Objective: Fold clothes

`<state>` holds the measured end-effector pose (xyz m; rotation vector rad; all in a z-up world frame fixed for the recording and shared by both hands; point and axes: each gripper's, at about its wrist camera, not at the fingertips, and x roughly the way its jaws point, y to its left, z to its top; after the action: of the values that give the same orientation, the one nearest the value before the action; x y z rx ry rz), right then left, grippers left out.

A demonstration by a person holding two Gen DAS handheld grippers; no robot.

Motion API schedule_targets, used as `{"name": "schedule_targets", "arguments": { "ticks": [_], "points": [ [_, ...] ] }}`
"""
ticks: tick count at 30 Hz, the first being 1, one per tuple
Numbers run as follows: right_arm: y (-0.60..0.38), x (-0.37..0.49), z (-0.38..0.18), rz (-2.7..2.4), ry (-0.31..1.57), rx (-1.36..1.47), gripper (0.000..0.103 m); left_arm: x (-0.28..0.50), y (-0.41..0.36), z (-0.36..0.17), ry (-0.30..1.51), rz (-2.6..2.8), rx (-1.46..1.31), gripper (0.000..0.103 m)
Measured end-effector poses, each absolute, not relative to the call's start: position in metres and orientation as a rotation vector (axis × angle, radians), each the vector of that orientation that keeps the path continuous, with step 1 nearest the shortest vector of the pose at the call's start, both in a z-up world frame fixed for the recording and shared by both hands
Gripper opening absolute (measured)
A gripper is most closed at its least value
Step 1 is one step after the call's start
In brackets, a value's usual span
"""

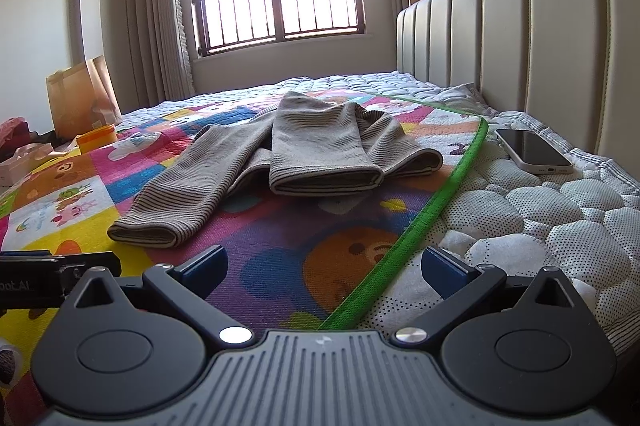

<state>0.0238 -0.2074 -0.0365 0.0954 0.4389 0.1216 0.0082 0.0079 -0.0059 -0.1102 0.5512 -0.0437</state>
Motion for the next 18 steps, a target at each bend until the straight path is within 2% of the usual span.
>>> {"name": "schedule_targets", "arguments": {
  "ticks": [11, 18],
  "points": [
    [-0.213, 0.071, -0.023, 0.092, 0.476, 0.065, 0.103, 0.066, 0.015, 0.025, 0.531, -0.106, -0.13, 0.103],
    [-0.218, 0.117, -0.01, 0.123, 0.483, 0.1, 0.103, 0.112, 0.022, 0.033, 0.589, -0.158, -0.159, 0.103]
  ]
}}
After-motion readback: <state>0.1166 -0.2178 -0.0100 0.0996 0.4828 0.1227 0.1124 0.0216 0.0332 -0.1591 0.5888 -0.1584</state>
